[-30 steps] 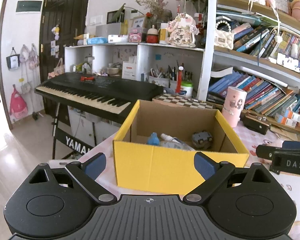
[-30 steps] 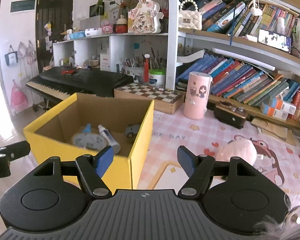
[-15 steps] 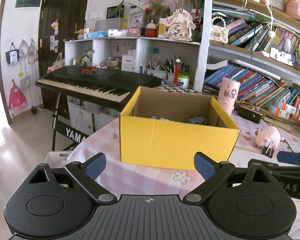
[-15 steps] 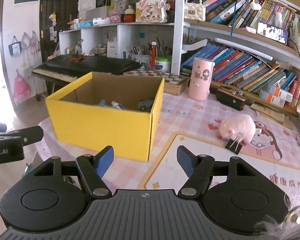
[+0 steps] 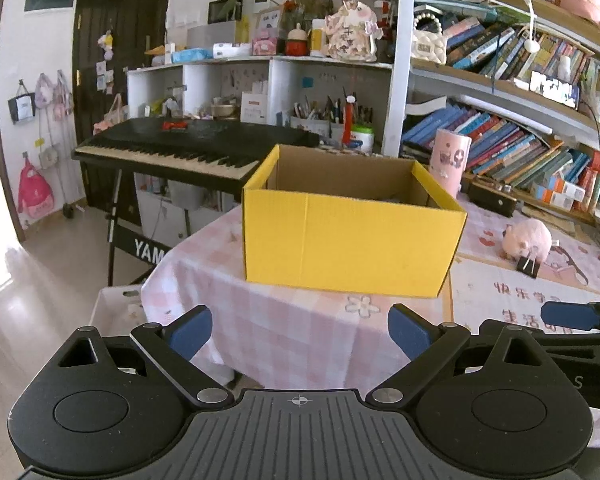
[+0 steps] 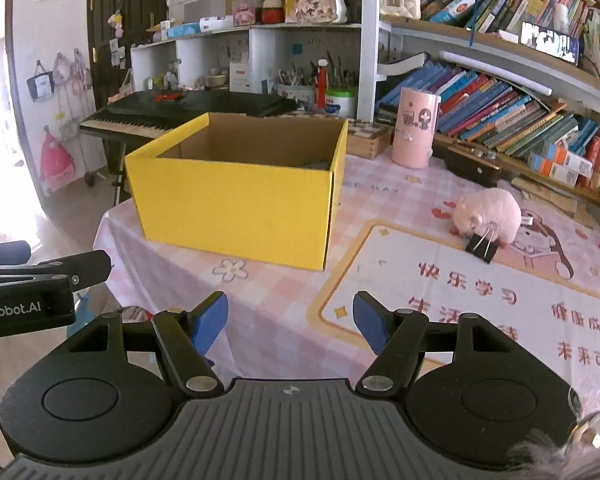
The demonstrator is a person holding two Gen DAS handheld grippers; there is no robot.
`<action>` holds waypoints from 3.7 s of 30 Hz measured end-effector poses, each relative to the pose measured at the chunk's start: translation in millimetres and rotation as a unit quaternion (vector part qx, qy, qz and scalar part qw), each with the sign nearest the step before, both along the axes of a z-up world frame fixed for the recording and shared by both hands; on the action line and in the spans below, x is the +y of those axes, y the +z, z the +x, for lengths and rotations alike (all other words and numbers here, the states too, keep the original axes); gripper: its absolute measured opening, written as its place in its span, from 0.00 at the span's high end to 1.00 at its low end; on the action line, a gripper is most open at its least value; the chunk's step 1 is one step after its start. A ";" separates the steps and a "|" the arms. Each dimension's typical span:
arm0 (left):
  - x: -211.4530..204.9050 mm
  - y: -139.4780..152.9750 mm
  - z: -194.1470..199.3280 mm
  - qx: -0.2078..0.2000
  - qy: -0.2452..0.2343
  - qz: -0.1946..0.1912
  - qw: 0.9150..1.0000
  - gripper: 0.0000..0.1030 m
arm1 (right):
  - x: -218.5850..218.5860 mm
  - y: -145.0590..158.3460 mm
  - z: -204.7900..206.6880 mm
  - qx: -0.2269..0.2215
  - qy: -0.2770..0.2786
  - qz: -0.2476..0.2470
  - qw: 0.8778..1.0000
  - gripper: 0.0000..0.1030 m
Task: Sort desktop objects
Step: 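Move both open tools back toward the pink plush pig, then grasp the black binder clip with the left tool while the right tool approaches the pink pig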
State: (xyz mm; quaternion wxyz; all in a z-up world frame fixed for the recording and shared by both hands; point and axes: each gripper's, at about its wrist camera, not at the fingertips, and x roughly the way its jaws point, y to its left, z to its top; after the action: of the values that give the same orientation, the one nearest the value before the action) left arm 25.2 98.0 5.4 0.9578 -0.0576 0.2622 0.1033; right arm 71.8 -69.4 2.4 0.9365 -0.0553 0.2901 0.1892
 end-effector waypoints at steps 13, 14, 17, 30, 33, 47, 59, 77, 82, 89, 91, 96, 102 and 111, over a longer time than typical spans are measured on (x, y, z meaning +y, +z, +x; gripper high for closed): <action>-6.8 -5.8 -16.2 0.017 -0.007 0.003 1.000 0.06 | -2.5 -8.6 -19.3 0.018 0.006 -0.002 1.000 0.34; -7.3 -6.2 -17.1 0.018 -0.007 0.003 1.000 0.06 | -2.3 -9.0 -20.2 0.018 0.007 -0.002 1.000 0.34; -9.2 -8.0 -20.0 0.021 -0.010 0.002 1.000 0.06 | -3.5 -11.0 -23.9 0.020 0.008 -0.003 1.000 0.34; -33.1 -13.9 -14.1 0.035 -0.059 -0.002 0.998 0.06 | -28.8 -17.1 -36.5 0.029 -0.035 -0.012 0.999 0.34; -43.1 -15.9 -10.0 0.038 -0.078 -0.003 0.996 0.06 | -39.4 -17.9 -38.7 0.032 -0.052 -0.013 0.998 0.34; -97.0 -19.5 20.6 0.045 -0.147 0.001 0.988 0.06 | -93.7 -23.2 -26.5 0.045 -0.123 -0.011 0.991 0.34; -148.3 -22.8 62.1 0.059 -0.168 -0.003 0.984 0.06 | -146.4 -25.5 10.6 0.060 -0.146 -0.018 0.987 0.34; -220.6 -31.7 133.0 0.075 -0.174 -0.001 0.982 0.06 | -224.6 -33.4 82.1 0.083 -0.155 -0.014 0.984 0.34; -234.9 -30.4 151.2 0.069 -0.163 0.006 0.984 0.07 | -243.2 -31.6 106.4 0.080 -0.157 -0.001 0.984 0.33; -247.5 -37.4 184.1 0.074 -0.138 0.023 0.987 0.17 | -261.8 -29.9 138.5 0.076 -0.153 0.014 0.985 0.33; -252.8 -37.8 195.0 0.071 -0.138 0.024 0.988 0.17 | -265.8 -29.5 148.0 0.075 -0.151 0.017 0.985 0.33; -270.7 -43.1 223.7 0.064 -0.155 0.033 0.985 0.17 | -276.4 -27.2 171.1 0.067 -0.156 0.025 0.985 0.33; -287.6 -55.6 259.7 0.064 -0.179 0.037 0.981 0.17 | -289.7 -23.8 192.9 0.060 -0.160 0.026 0.985 0.33; -305.2 -82.0 299.8 0.089 -0.198 0.050 0.975 0.28 | -300.2 -24.8 207.5 0.061 -0.158 0.025 0.985 0.33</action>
State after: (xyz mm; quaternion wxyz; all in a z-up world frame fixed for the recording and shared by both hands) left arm 325.0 -207.2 -76.7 0.9336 0.0526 0.3473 -0.0706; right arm 279.3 -369.7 -22.4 0.9363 0.0263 0.3468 0.0488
